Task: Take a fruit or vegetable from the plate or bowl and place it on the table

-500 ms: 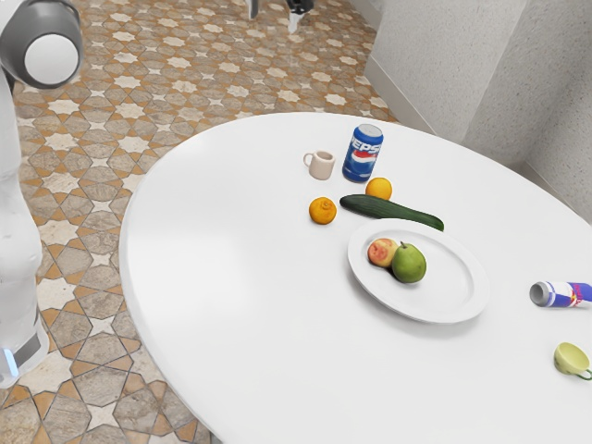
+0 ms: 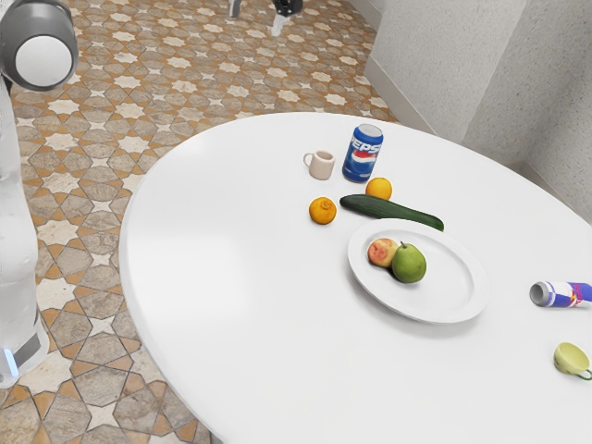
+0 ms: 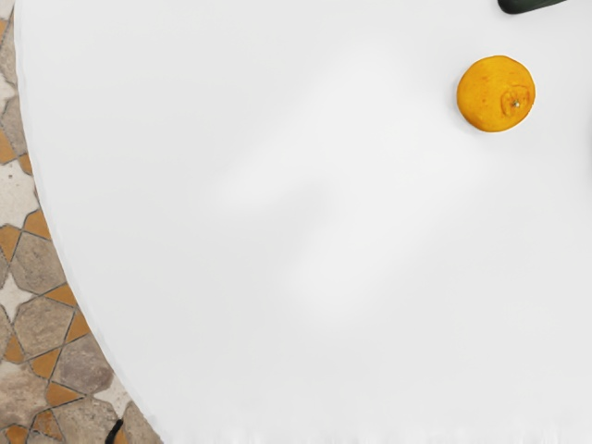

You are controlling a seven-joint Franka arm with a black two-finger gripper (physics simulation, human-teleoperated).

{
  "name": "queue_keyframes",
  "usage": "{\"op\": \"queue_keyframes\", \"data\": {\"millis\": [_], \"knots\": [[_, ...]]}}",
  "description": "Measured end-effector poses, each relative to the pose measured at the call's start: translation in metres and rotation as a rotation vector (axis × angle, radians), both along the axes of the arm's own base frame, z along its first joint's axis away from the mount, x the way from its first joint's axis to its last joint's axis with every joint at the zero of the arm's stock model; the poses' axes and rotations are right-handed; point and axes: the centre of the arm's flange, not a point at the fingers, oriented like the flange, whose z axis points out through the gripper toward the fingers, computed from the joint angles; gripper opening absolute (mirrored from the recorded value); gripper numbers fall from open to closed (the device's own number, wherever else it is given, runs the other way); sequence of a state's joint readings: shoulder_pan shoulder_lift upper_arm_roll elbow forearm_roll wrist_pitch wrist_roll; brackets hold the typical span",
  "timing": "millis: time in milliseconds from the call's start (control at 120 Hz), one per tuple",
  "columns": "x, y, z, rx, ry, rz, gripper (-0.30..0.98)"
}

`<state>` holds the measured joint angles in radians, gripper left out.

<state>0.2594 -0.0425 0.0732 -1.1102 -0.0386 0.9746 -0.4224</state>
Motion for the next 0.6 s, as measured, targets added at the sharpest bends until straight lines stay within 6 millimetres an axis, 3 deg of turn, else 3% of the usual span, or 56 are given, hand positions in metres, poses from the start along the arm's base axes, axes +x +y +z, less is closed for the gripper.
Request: {"op": "queue_keyframes", "data": {"millis": [67, 150, 183, 242, 292, 367, 492, 567, 600], "knots": [[0.008, -0.016, -0.009, -0.003, 0.046, -0.058, 0.67], [0.022, -0.051, -0.027, 0.003, 0.061, -0.169, 0.67], [0.025, -0.077, -0.048, 0.010, 0.072, -0.231, 0.67], [0.038, -0.142, -0.083, 0.031, 0.051, -0.393, 0.67], [0.054, -0.167, -0.108, 0.041, 0.016, -0.471, 0.67], [0.072, -0.186, -0.126, 0.073, -0.055, -0.559, 0.66], [0.084, -0.212, -0.122, 0.156, -0.166, -0.745, 0.66], [0.111, -0.205, -0.144, 0.110, -0.184, -0.849, 0.66], [0.120, -0.201, -0.145, 0.097, -0.206, -0.888, 0.66]]}}
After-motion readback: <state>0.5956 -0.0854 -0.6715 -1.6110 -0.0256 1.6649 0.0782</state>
